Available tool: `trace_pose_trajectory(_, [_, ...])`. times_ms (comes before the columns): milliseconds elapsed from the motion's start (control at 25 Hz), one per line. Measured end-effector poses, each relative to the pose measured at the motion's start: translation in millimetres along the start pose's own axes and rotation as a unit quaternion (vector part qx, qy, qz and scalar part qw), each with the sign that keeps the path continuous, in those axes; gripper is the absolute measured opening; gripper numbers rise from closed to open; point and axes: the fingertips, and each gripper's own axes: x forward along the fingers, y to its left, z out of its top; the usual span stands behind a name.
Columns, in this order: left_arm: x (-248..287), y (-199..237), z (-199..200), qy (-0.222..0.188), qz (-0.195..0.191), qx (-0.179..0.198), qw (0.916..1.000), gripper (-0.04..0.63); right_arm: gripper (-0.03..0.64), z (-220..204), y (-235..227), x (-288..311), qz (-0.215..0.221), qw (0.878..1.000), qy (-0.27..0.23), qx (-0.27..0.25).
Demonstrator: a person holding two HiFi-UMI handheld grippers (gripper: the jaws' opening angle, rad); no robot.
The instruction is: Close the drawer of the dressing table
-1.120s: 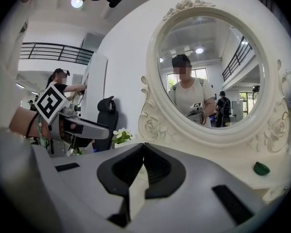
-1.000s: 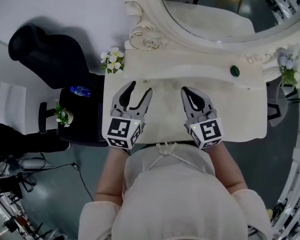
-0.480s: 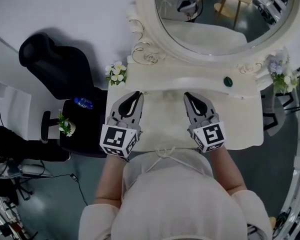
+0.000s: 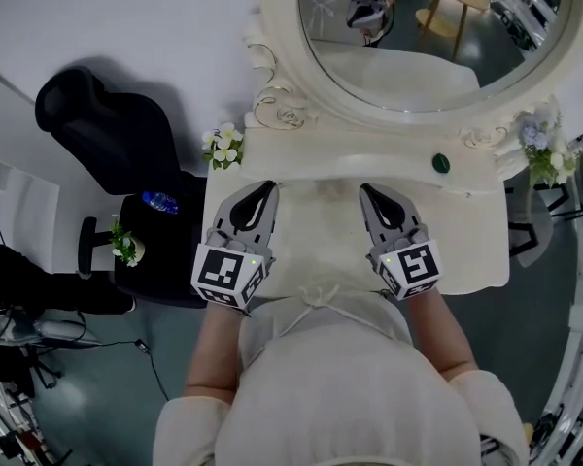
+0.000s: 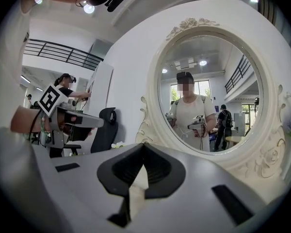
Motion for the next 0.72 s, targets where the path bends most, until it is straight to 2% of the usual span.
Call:
trace_pose_trajectory(360, [7.4, 0.8, -3.7, 0.004, 0.001, -0.010, 0.9999, 0.028, 0.002, -9.9, -0.6, 4.6, -0.002, 1.000, 0.023, -0.005])
trace_pose_trajectory(720, [8.9, 1.1, -6.7, 0.005, 0.001, -0.015, 0.9999, 0.028, 0.002, -13.4, -3.0, 6.3, -0.006, 1.000, 0.023, -0.010])
